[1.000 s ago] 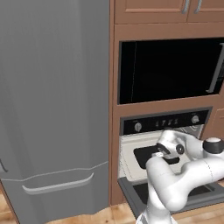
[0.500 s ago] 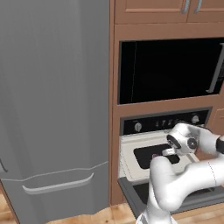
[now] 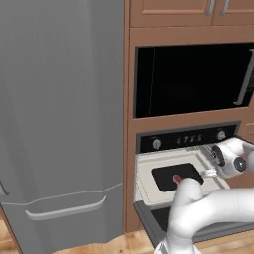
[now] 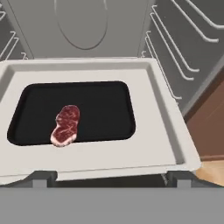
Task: Place the steak on the rack of the oven.
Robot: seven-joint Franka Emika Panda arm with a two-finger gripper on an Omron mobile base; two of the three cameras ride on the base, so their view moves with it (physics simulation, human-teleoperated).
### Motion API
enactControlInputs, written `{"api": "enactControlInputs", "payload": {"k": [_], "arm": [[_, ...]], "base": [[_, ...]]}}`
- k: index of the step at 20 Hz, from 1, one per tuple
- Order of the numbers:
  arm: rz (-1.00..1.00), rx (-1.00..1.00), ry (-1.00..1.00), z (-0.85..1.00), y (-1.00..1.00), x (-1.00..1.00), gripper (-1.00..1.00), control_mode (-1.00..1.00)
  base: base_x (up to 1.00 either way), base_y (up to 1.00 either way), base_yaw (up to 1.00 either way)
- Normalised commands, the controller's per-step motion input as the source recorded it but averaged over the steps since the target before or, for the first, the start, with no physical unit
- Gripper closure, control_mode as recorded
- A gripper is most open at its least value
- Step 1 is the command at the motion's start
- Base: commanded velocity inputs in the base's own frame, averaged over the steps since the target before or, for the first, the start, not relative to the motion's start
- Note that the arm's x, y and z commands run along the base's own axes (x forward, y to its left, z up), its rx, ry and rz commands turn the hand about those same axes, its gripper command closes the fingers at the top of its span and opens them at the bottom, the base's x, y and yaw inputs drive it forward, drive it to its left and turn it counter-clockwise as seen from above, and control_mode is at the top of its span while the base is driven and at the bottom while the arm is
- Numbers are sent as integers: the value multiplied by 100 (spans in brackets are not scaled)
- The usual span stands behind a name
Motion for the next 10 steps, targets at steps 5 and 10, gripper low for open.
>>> {"api": "enactControlInputs", "payload": {"k": [5, 10], "arm": [[5, -6, 13, 100, -30, -43, -100, -100], [26, -32, 3, 100, 0, -35, -100, -100]], "base": [[0, 0, 0], [0, 0, 0]]}}
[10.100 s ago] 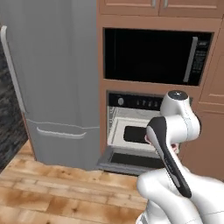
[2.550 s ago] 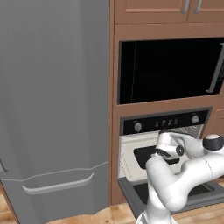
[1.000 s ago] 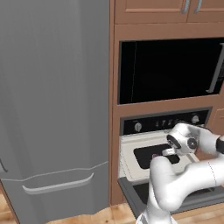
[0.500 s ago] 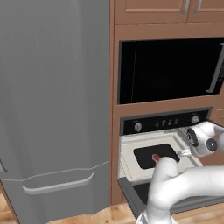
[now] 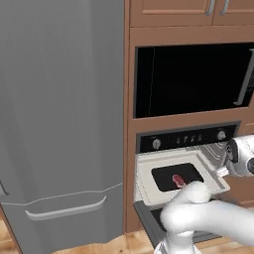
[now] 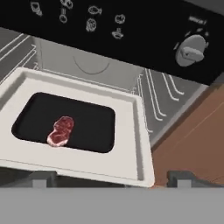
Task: Place the steak on the rack of the oven.
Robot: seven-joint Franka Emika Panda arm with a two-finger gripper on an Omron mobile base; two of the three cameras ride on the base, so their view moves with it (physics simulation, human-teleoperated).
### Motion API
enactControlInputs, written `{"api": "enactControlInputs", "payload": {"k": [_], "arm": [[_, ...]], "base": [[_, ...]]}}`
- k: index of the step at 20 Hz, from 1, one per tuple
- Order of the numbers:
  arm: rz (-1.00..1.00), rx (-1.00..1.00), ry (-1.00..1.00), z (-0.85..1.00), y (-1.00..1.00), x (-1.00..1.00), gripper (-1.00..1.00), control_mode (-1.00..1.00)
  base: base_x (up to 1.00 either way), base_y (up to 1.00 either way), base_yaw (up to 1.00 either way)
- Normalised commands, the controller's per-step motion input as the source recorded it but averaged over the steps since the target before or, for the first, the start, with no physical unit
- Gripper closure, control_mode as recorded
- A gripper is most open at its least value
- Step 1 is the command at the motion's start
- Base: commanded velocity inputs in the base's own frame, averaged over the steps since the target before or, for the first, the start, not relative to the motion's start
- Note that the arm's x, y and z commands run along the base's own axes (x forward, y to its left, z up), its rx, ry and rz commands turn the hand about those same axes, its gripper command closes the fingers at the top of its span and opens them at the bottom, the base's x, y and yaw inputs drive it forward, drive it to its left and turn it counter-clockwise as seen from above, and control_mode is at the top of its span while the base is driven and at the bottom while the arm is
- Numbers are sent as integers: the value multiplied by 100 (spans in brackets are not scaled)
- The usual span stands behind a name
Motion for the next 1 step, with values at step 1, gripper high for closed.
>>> {"api": "enactControlInputs", "payload": {"k": [1], "arm": [[26, -38, 3, 100, 10, -24, -100, -100]], "base": [[0, 0, 0]]}}
